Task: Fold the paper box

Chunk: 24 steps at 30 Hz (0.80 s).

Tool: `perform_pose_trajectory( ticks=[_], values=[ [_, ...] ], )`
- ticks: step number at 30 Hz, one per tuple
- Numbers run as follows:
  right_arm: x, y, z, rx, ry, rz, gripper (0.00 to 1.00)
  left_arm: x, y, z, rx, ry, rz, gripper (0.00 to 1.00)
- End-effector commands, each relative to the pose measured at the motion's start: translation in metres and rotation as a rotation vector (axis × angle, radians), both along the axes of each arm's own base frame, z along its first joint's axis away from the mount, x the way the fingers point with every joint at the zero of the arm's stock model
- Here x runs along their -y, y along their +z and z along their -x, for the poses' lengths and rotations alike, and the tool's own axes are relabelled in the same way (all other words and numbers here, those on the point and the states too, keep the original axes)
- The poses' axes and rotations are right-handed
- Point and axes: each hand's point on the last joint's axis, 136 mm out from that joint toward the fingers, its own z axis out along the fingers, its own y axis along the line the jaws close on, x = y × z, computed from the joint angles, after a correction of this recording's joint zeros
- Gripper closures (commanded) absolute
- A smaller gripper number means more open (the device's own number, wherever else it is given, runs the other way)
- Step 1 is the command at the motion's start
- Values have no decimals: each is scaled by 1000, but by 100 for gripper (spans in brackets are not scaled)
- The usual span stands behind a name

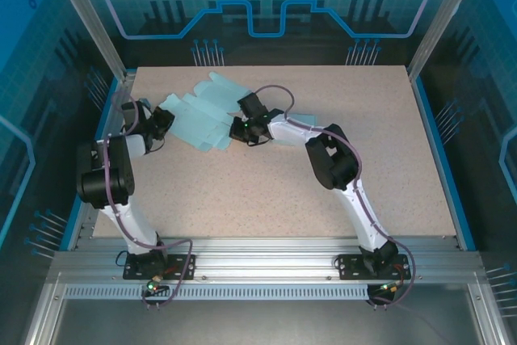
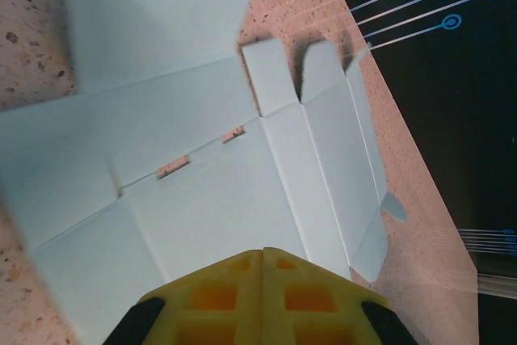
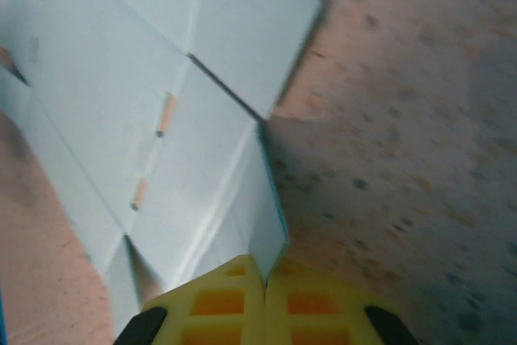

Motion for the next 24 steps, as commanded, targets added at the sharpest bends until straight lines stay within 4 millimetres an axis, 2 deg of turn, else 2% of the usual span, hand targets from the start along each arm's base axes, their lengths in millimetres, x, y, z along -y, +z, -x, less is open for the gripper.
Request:
perform_pose_trajectory(
  ticks=[1,5,7,11,13,15,18,24],
  values=[
    [-8,-6,15,-46,31,-60,100,3,3,10,-12,-9,-26,85],
    [-3,19,14,-29,10,-191,100,7,9,20,-25,-9,-12,62],
    [1,39,14,-17,-3,-261,100,10,12,28,-38,-8,8,52],
    [15,65,15,18,-29,-327,100,18,30,47,-51,-13,32,34],
    [21,76,16,35,-41,-347,100,20,38,57,-52,-12,29,17],
    [26,85,17,45,-51,-372,100,22,45,67,-59,-9,30,13],
    [31,97,19,55,-58,-400,100,29,48,81,-71,-17,49,1],
    [31,114,30,54,-38,-432,100,42,32,97,-94,-55,114,1]
  ],
)
